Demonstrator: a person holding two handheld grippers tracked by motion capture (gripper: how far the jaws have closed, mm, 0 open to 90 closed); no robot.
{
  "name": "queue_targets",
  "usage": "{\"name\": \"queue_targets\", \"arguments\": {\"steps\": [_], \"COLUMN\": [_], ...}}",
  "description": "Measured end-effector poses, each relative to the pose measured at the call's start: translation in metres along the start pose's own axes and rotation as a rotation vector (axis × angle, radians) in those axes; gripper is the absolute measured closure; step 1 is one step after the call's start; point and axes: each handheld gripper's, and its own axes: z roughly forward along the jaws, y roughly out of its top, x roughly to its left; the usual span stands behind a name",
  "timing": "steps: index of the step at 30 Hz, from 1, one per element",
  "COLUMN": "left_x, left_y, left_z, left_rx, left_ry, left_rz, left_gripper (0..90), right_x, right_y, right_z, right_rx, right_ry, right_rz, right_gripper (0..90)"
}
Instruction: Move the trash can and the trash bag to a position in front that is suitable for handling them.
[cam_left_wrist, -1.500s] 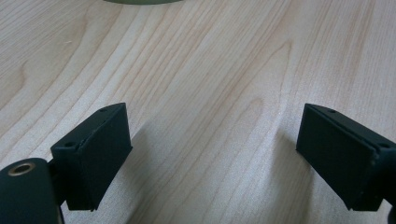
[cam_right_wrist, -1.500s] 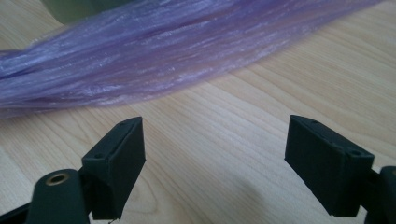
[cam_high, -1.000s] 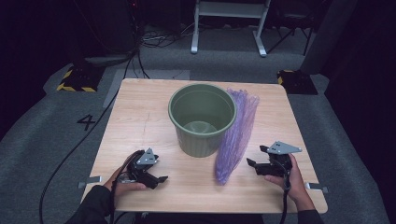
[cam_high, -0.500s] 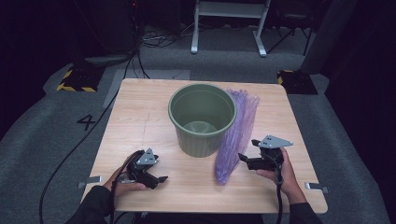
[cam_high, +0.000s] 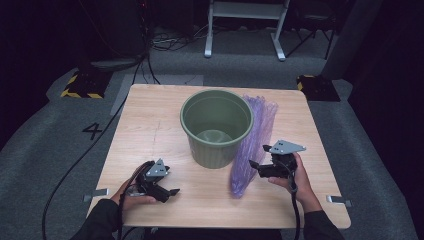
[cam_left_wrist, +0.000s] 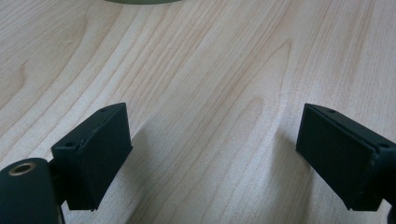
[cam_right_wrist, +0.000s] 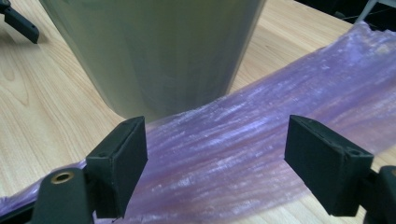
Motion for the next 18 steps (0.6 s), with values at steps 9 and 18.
{"name": "queue_targets", "arguments": {"steps": [9,18], "left_x": [0.000,0.000], "left_y": [0.000,0.000], "left_z": [0.000,0.000], "left_rx": [-0.001,-0.001], "left_ry": [0.006,0.008], "left_rz": [-0.001,-0.002], "left_gripper": [9.8,10.2], "right_x": [0.013,0.022], "right_y": [0.013,0.021], "right_z": [0.014,0.022], "right_rx": [0.001,-0.008], "right_ry": [0.046,0.071], "right_rz": [-0.044,-0.068], "right_gripper": [20.1,20.0]}}
